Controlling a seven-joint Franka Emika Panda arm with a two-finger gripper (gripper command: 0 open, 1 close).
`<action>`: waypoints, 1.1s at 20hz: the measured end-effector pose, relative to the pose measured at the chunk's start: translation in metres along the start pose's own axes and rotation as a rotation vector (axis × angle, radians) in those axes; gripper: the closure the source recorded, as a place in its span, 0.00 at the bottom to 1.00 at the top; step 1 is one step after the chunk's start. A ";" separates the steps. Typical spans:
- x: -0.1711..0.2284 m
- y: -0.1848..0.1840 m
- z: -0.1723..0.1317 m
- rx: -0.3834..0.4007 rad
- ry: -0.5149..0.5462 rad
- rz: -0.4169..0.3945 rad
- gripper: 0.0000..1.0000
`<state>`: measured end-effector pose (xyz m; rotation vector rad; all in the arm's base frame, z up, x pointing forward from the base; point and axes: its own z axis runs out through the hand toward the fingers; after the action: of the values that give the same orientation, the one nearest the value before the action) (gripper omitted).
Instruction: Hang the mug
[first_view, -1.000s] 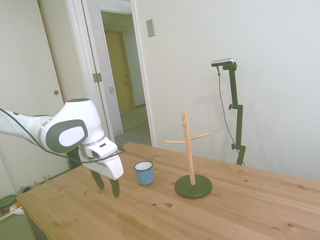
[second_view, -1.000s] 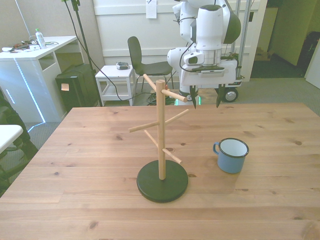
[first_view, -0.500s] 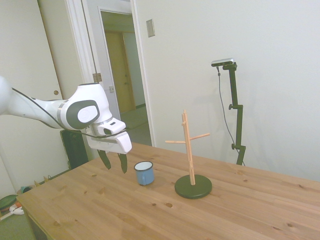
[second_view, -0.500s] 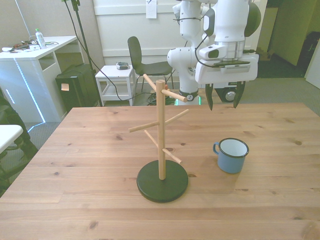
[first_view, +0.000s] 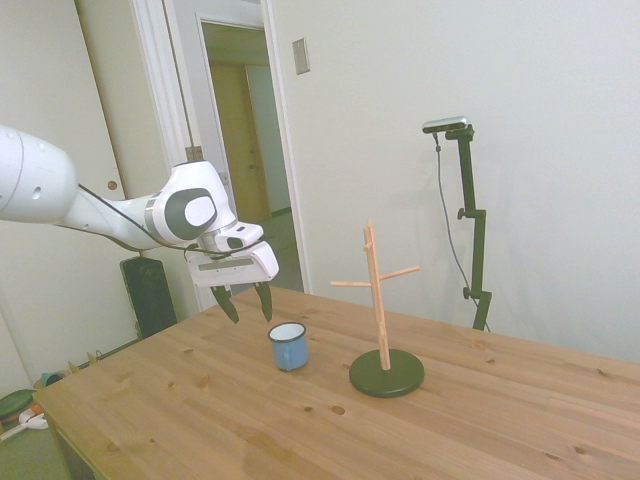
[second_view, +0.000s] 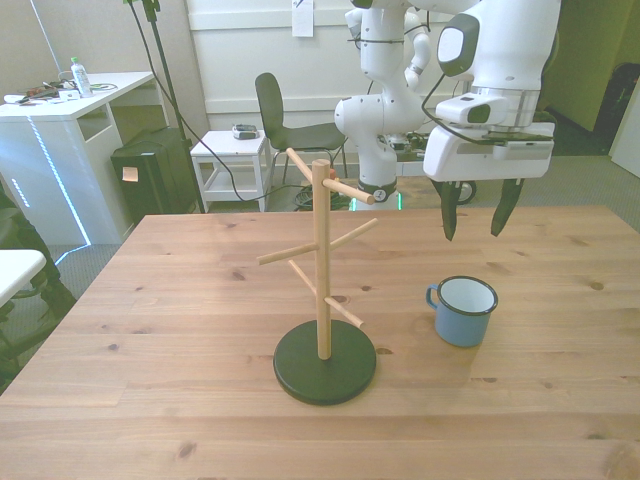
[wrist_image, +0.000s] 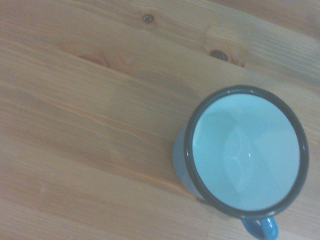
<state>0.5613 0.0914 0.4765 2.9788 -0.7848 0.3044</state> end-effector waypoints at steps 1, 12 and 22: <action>0.003 -0.005 0.003 -0.001 -0.001 -0.005 0.00; 0.028 -0.024 0.053 -0.039 -0.050 -0.015 0.00; 0.028 -0.032 0.069 -0.047 -0.064 -0.025 1.00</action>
<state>0.6133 0.0992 0.4147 2.9653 -0.7491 0.1871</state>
